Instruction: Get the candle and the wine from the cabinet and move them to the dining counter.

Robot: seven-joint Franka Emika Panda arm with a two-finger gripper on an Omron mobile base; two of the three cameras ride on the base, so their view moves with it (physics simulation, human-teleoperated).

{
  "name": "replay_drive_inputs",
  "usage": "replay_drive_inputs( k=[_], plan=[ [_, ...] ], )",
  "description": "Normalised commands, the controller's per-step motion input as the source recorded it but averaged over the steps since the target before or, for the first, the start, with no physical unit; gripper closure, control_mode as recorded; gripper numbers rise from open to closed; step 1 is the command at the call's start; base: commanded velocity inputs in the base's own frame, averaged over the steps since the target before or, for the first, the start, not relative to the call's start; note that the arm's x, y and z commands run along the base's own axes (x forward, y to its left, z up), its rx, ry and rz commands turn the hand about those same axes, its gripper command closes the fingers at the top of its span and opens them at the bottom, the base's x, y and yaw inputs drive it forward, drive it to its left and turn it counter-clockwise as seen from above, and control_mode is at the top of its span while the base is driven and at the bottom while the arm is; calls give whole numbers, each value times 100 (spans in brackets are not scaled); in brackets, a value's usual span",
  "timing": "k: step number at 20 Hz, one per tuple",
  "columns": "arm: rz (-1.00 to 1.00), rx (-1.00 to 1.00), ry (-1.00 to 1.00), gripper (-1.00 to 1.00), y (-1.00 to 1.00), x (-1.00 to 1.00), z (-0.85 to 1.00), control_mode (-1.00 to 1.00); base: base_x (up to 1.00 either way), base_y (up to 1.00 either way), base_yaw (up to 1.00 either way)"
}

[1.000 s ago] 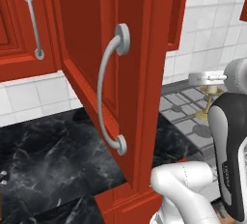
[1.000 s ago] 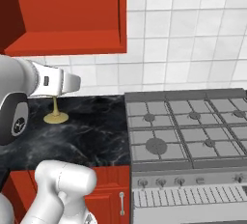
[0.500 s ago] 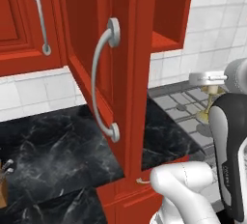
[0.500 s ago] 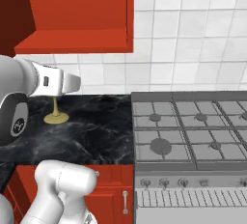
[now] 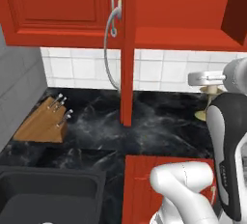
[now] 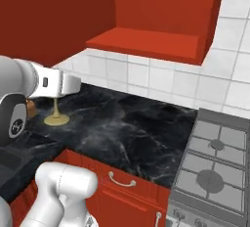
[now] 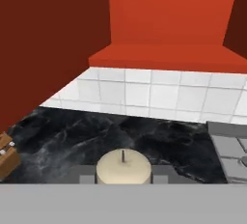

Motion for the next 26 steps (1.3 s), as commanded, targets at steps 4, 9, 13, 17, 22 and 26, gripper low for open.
replay_drive_inputs(
  k=[4, 9, 13, 17, 22, 26],
  plan=[
    [0, 0, 0, 100, 0, 0, 0, 100, -100, -58, 36],
    [0, 0, 0, 100, 0, 0, 0, 100, -100, -27, 25],
    [0, 0, 0, 100, 0, 0, 0, 100, -100, 14, 51],
    [0, 0, 0, 100, 0, 0, 0, 100, -82, 38, 81],
    [0, 0, 0, 100, 0, 0, 0, 100, -38, 31, 99],
    [0, 0, 0, 100, 0, 0, 0, 100, -28, 17, 100]
  ],
)
